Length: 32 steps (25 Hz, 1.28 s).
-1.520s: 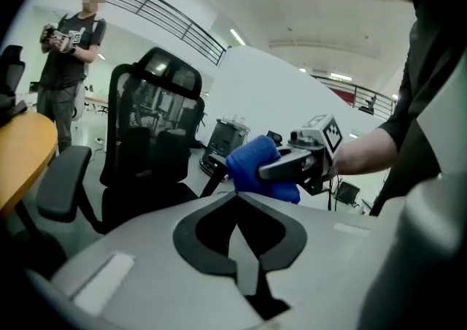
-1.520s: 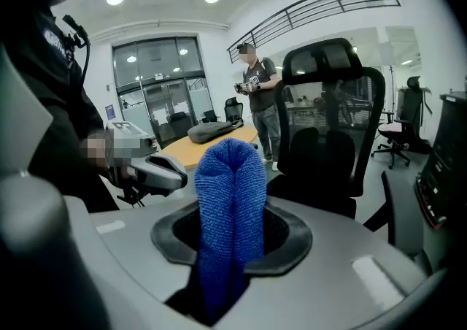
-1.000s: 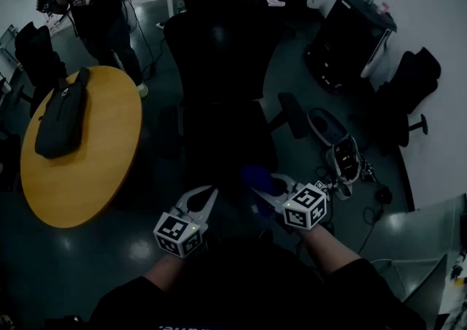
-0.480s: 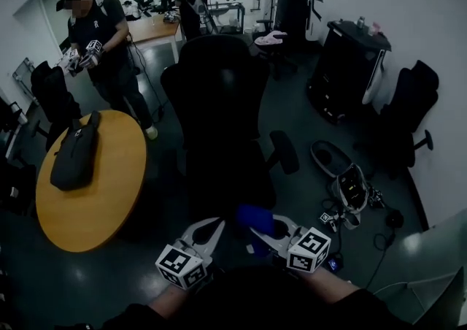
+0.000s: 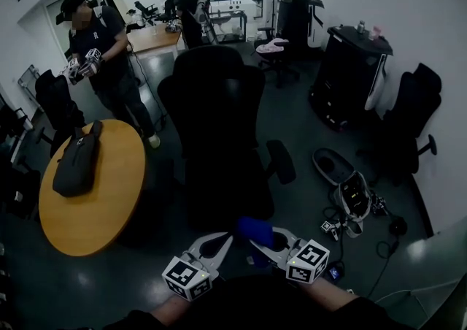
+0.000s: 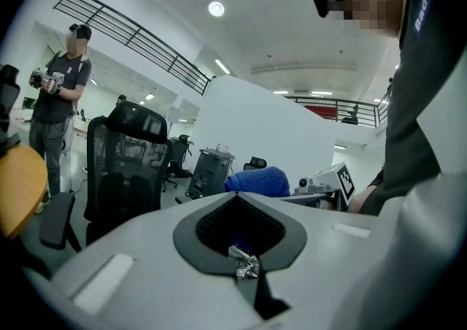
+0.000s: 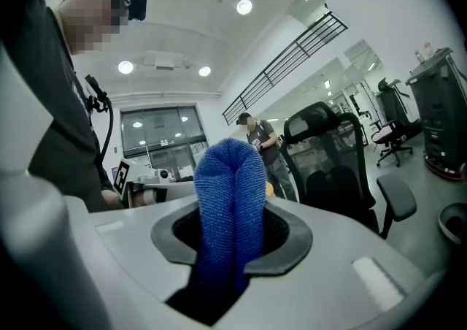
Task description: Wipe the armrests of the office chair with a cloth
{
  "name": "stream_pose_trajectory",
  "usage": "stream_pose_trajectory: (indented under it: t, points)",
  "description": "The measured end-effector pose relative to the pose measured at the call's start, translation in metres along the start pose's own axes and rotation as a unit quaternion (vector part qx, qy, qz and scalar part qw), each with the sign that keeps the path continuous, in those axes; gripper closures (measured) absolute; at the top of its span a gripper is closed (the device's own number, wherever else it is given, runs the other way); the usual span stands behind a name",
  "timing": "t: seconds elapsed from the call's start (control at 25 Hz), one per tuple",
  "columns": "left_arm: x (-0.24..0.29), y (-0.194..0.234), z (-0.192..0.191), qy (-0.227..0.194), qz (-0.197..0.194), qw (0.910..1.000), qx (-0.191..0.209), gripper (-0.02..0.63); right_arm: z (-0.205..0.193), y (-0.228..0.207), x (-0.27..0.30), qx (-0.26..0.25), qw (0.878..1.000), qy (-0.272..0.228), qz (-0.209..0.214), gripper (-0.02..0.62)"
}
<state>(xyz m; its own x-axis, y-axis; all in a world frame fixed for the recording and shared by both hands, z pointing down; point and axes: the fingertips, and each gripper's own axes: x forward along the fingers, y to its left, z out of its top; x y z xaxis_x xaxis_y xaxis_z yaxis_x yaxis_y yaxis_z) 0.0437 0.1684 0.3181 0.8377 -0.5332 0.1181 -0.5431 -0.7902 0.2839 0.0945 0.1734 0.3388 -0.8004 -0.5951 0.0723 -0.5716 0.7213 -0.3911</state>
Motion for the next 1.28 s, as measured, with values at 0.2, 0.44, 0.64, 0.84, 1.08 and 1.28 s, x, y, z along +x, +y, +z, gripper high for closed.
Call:
stream_pose_trajectory:
  t: [0.2,0.44,0.64,0.84,1.08,1.28]
  points:
    - [0.0,-0.005,0.001,-0.001,0.001,1.0,0.005,0.589,0.002,0.005,-0.001,-0.007,1.0,0.003,0.008,0.465]
    - [-0.002,-0.01,-0.003,0.004,0.0,0.9999,0.013,0.589,-0.003,0.009,-0.001,-0.015,1.0,0.009,0.018,0.465]
    - [-0.007,-0.011,-0.003,0.005,0.003,0.9999,0.016,0.589,-0.005,0.014,0.0,-0.016,1.0,0.015,0.021,0.465]
    - [-0.012,-0.011,-0.005,0.006,0.007,0.9998,0.019,0.589,-0.009,0.017,0.002,-0.019,0.999,0.02,0.026,0.465]
    - [-0.017,-0.011,-0.006,0.006,0.013,0.9997,0.02,0.589,-0.01,0.021,0.004,-0.016,0.999,0.022,0.03,0.465]
    - [-0.015,-0.006,-0.007,0.006,0.018,0.9995,0.025,0.589,-0.012,0.019,0.007,-0.014,0.999,0.024,0.028,0.465]
